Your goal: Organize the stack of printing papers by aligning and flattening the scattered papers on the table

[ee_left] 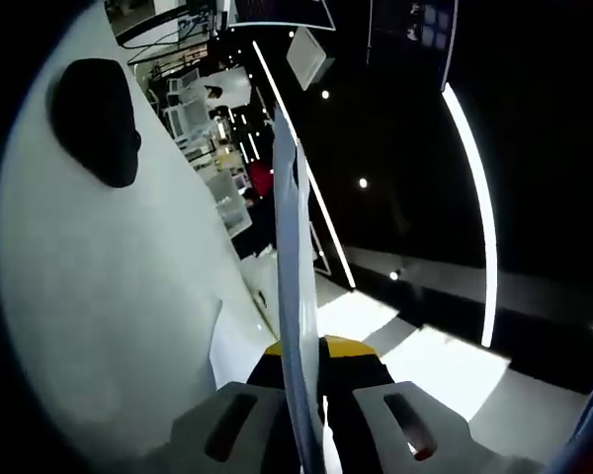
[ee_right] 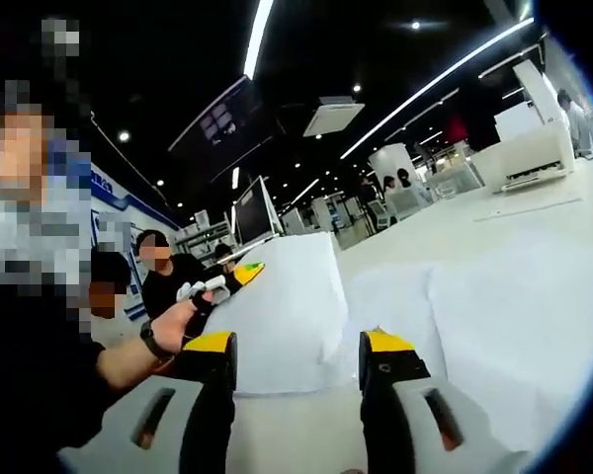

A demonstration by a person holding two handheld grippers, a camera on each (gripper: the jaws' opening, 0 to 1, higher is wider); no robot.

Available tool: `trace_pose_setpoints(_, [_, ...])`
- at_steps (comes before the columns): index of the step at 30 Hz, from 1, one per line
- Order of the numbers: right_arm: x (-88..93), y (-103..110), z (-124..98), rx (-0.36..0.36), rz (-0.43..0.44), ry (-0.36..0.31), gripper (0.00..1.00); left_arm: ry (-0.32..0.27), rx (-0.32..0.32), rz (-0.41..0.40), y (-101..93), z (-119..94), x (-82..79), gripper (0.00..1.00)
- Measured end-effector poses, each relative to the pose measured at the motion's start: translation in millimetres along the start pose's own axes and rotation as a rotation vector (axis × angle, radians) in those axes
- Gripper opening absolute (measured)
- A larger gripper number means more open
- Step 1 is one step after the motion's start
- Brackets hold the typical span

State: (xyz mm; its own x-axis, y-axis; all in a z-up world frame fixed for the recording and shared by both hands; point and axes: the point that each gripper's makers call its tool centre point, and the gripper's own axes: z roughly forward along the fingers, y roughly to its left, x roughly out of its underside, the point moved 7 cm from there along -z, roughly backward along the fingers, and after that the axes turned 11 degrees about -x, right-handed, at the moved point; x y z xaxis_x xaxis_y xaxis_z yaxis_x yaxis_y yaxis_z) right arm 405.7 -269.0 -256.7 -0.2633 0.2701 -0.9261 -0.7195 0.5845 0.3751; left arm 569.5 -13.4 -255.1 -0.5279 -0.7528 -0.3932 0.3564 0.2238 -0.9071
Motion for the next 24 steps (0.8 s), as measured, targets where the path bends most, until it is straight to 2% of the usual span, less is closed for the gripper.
trace_pose_setpoints(7, [-2.8, -5.1, -1.8, 0.039, -0.022, -0.01, 0.57, -0.003, -0.001, 0.002, 0.5, -0.2, -0.4, 0.06])
trace_pose_setpoints(13, [-12.3, -13.8, -11.7, 0.169, -0.129, -0.057, 0.68, -0.004, 0.0, -0.002, 1.9, 0.0, -1.9, 0.06])
trace_pose_setpoints(20, [-20.3, -18.4, -26.2, 0.275, -0.162, -0.13, 0.71, -0.004, 0.0, 0.001, 2.2, -0.1, -2.3, 0.06])
trace_pose_setpoints(24, [-25.0, -25.1, -38.6, 0.341, -0.185, -0.145, 0.73, -0.005, 0.0, 0.008, 0.8, -0.9, -1.5, 0.06])
